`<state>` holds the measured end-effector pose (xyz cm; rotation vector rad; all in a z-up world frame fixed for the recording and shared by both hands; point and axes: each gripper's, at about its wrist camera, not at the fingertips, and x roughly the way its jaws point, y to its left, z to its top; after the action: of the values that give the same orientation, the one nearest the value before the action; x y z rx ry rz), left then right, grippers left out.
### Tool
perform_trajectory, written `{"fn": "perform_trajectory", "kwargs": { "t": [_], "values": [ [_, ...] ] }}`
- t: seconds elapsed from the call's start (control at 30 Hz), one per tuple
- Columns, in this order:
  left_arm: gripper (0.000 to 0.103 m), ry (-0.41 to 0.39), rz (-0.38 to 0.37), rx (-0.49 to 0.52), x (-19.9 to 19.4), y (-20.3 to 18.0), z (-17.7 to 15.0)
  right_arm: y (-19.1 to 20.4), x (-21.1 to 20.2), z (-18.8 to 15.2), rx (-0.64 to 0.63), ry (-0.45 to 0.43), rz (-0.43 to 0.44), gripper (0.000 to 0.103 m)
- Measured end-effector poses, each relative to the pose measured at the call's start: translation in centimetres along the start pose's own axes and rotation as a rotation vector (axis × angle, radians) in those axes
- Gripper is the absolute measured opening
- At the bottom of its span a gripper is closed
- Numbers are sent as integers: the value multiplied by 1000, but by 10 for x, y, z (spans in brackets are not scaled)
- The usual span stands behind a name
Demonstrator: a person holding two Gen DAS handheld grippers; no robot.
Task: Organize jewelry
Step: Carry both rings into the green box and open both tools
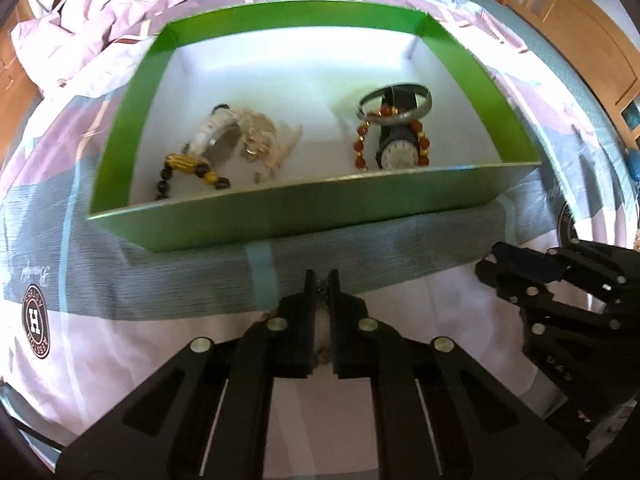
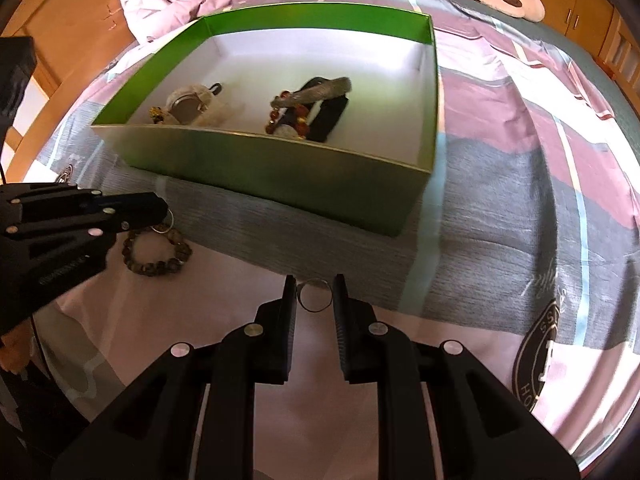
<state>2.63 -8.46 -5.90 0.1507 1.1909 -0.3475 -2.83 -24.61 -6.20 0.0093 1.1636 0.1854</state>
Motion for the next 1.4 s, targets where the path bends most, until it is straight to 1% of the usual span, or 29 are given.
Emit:
{"fn": "perform_trajectory", "kwargs": {
  "t": [0.1, 0.13, 0.17, 0.3, 0.33, 0.47, 0.53, 0.6, 0.67, 0.7, 0.73, 0.77, 0.83, 1.0, 1.27, 1.4],
  "values": [
    [7, -1, -16, -17, -2, 4, 0, 2, 1, 0, 1, 4, 4, 18],
    [8, 2, -14, -30, 0, 7, 1, 4, 1, 2, 2, 6, 4, 18],
    [14, 7, -14, -42, 2, 10, 1, 5, 3, 3, 3, 8, 4, 18],
    [26, 35, -38, -119, 11, 27, 3, 7, 6, 6, 4, 15, 6, 18],
    [33, 40, -45, -127, 12, 29, 3, 8, 6, 6, 3, 17, 6, 18],
    [42, 40, -38, -123, 17, 28, 3, 15, 12, 12, -5, 24, 3, 18],
    [42, 43, -31, -115, 21, 23, 4, 15, 13, 12, -10, 24, 2, 18],
    [40, 52, -17, -93, 28, 17, 5, 16, 13, 13, -13, 23, -1, 18],
    [29, 44, 30, -62, 32, 11, 3, 17, 14, 13, -16, 23, -1, 18],
    [27, 36, 49, -48, 33, 9, 2, 17, 14, 13, -18, 23, 0, 18],
    [21, 29, 57, -34, 33, 6, 2, 17, 14, 13, -19, 22, 0, 18],
    [12, 27, 58, -29, 33, 6, 2, 17, 14, 13, -20, 21, 1, 18],
    [6, 21, 65, -19, 31, 4, 2, 17, 14, 12, -24, 19, 2, 18],
    [5, 4, 78, -3, 26, 4, 2, 18, 14, 11, -31, 14, 6, 18],
    [4, -2, 67, 0, 18, 5, -1, 16, 13, 10, -34, 14, 8, 18],
    [4, -8, 49, -10, 11, 7, 0, 15, 12, 10, -33, 11, 9, 18]
  ]
}}
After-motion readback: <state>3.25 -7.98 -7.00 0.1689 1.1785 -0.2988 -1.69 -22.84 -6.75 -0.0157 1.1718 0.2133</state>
